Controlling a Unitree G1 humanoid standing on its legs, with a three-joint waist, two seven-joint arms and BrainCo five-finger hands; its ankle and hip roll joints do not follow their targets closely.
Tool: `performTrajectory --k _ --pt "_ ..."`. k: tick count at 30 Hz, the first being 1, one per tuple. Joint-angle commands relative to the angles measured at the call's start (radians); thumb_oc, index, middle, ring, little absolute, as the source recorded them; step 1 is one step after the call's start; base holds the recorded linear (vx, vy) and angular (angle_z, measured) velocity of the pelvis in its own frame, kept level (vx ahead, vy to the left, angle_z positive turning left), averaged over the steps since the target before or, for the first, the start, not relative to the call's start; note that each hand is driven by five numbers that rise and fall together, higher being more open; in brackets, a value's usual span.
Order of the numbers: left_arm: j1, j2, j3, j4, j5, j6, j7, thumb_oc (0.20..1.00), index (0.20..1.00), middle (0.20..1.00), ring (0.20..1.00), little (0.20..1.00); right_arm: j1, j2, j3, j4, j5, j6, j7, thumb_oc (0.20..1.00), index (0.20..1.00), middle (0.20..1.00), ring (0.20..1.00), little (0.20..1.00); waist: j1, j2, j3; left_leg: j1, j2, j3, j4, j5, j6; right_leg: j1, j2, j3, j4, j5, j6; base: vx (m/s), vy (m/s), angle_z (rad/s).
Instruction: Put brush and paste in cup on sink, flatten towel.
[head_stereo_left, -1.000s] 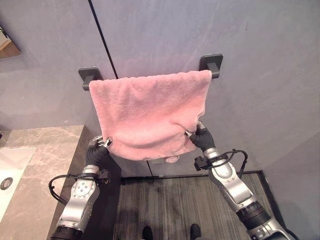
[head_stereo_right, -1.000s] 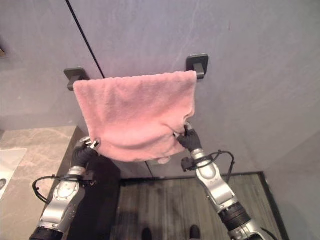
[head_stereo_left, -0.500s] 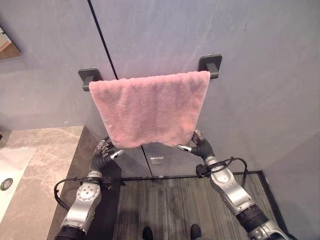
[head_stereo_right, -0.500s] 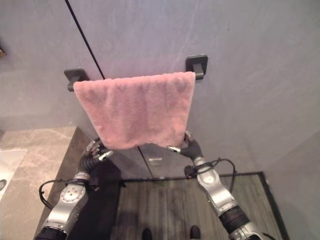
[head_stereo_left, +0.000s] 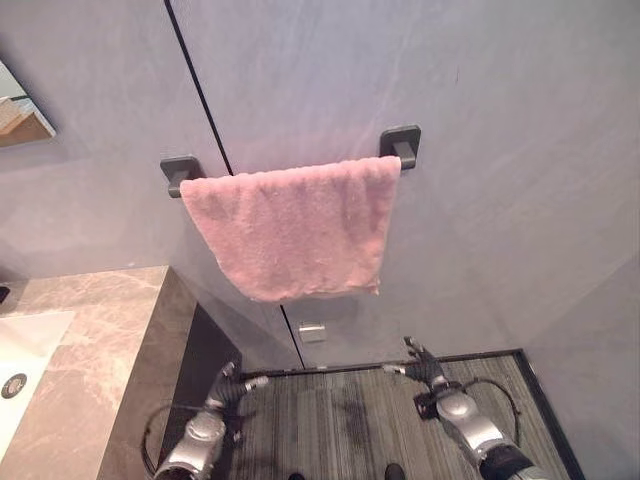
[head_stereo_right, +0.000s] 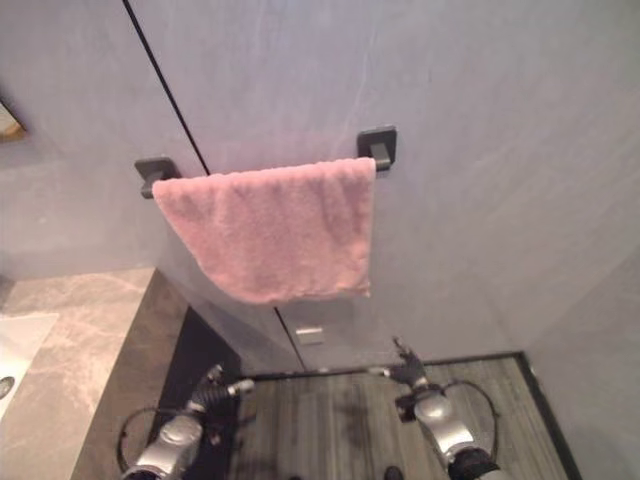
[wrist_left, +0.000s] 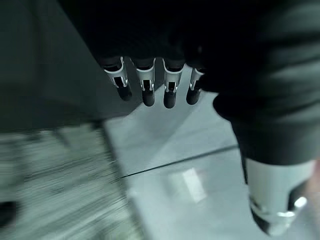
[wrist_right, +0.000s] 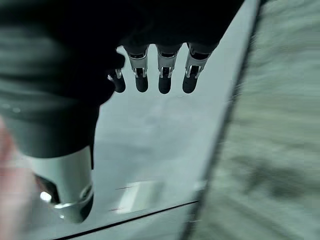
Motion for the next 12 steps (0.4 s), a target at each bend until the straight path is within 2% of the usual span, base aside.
performTrajectory --k 1,3,7,10,12 --pt "-0.1 0.014 -0.018 0.167 0.101 -0.017 0.039 1.0 1.0 1.0 1.0 1.0 -0.07 0.025 0.034 0.124 -0.047 -0.031 0.009 1.0 1.0 1.0 1.0 1.0 -0.007 -0.053 -0.013 -0.021 0.033 0.0 0.004 0.036 -0.048 0.041 -0.069 -0.025 0.023 -0.014 0.044 0.01 -0.044 0.01" --pt "-0.102 0.005 -0.025 0.178 0.129 -0.031 0.088 1.0 1.0 1.0 1.0 1.0 -0.069 0.025 0.042 0.152 -0.03 -0.045 0.028 1.0 1.0 1.0 1.0 1.0 0.0 -0.062 -0.013 -0.021 0.035 -0.003 0.004 0.038 -0.05 0.043 -0.067 -0.028 0.027 -0.018 0.041 0.01 -0.051 0.02" --pt "-0.053 0.002 -0.038 0.185 0.16 -0.057 0.074 1.0 1.0 1.0 1.0 1.0 -0.007 -0.018 0.061 0.123 -0.01 -0.081 0.094 1.0 1.0 1.0 1.0 1.0 0.012 -0.078 -0.011 -0.022 0.037 -0.016 0.004 0.041 -0.054 0.05 -0.06 -0.043 0.031 -0.028 0.04 0.01 -0.048 0.04" --pt "0.002 0.02 -0.009 0.136 0.131 -0.081 0.068 1.0 1.0 1.0 1.0 1.0 0.051 -0.047 -0.02 0.145 -0.002 -0.1 0.062 1.0 1.0 1.0 1.0 1.0 0.014 -0.083 -0.001 -0.019 0.035 -0.025 0.004 0.042 -0.047 0.046 -0.056 -0.045 0.052 -0.038 0.04 0.01 -0.036 0.12" --pt "0.006 0.022 -0.006 0.138 0.131 -0.084 0.069 1.0 1.0 1.0 1.0 1.0 0.055 -0.047 -0.025 0.149 -0.004 -0.104 0.063 1.0 1.0 1.0 1.0 1.0 0.015 -0.084 0.001 -0.018 0.034 -0.025 0.004 0.042 -0.046 0.045 -0.056 -0.045 0.057 -0.041 0.039 0.0 -0.005 0.11"
